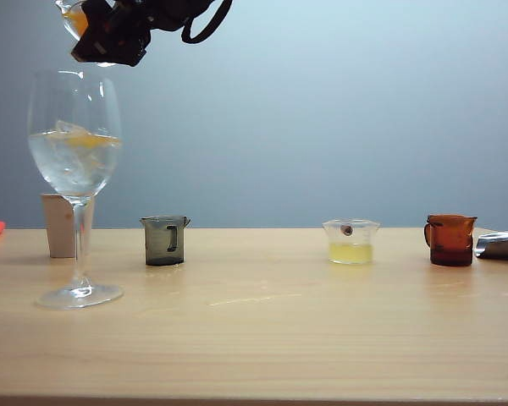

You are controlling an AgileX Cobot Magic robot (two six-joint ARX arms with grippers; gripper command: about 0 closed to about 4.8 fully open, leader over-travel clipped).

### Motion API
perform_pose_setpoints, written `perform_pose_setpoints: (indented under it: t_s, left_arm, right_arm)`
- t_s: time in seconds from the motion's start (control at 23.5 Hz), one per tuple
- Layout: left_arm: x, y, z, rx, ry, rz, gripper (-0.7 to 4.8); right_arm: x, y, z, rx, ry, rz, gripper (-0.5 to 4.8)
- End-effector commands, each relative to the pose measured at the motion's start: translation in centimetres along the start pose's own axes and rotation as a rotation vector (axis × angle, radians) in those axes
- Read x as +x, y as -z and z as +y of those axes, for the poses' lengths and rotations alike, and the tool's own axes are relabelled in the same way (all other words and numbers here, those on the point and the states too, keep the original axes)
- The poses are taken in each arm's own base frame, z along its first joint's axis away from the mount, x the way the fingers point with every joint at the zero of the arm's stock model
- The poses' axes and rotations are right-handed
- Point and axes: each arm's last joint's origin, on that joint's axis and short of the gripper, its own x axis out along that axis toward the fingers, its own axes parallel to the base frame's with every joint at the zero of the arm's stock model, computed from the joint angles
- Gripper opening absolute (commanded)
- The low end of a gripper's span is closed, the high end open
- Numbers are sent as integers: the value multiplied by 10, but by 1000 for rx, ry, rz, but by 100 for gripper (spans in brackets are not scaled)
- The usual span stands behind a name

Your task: Pick up the second measuring cup from the left, pour the orange juice inside into the goblet, and finally put the measuring cup back in its original place.

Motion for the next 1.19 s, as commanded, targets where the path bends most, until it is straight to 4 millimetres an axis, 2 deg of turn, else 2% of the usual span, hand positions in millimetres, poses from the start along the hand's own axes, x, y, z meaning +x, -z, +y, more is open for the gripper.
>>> perform_pose_setpoints:
  t_s: [0.04,1.19]
  left_arm:
    - [-1,-1,-1,7,6,-7,-6]
    - [-1,0,-1,0,7,7,-6]
  right_arm:
    - [-2,-8,-6,-35,37,-33,-5]
    - [1,-5,-3,-186,62,9,-5]
